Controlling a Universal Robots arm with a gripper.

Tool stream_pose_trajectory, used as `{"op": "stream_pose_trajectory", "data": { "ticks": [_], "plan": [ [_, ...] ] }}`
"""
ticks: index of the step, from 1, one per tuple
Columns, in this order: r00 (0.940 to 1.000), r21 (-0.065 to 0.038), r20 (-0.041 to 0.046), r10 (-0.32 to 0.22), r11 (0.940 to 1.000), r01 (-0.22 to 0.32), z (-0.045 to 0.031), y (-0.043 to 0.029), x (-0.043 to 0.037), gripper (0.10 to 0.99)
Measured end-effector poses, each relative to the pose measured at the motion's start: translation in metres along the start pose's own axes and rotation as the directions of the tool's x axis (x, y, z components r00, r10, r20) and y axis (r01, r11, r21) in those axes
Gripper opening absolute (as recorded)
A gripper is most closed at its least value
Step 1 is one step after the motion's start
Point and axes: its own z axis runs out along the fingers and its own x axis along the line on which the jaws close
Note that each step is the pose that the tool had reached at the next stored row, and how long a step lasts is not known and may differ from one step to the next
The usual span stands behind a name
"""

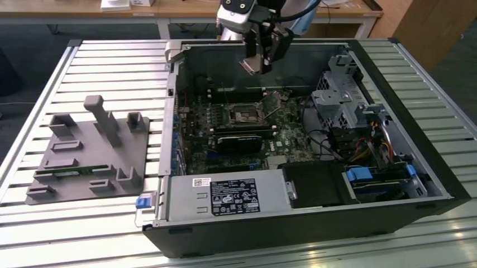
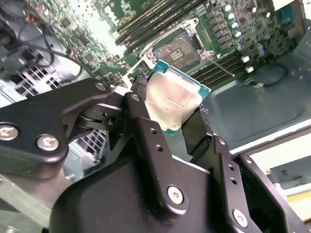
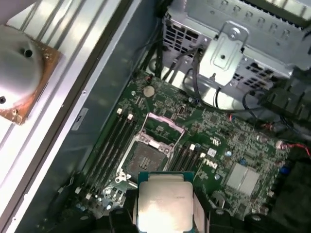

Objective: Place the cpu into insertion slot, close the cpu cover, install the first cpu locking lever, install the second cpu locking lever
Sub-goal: 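Place the cpu into insertion slot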

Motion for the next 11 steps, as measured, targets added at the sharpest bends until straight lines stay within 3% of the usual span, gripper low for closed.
{"op": "stream_pose_trajectory", "data": {
  "ticks": [6,11],
  "plan": [
    [0.9946,-0.002,0.0089,0.103,0.9946,-0.103,0.0007,-0.0001,0.0000,0.541],
    [0.9827,-0.005,0.0156,0.185,0.9828,-0.185,0.0017,-0.0002,0.0000,0.541]
  ]
}}
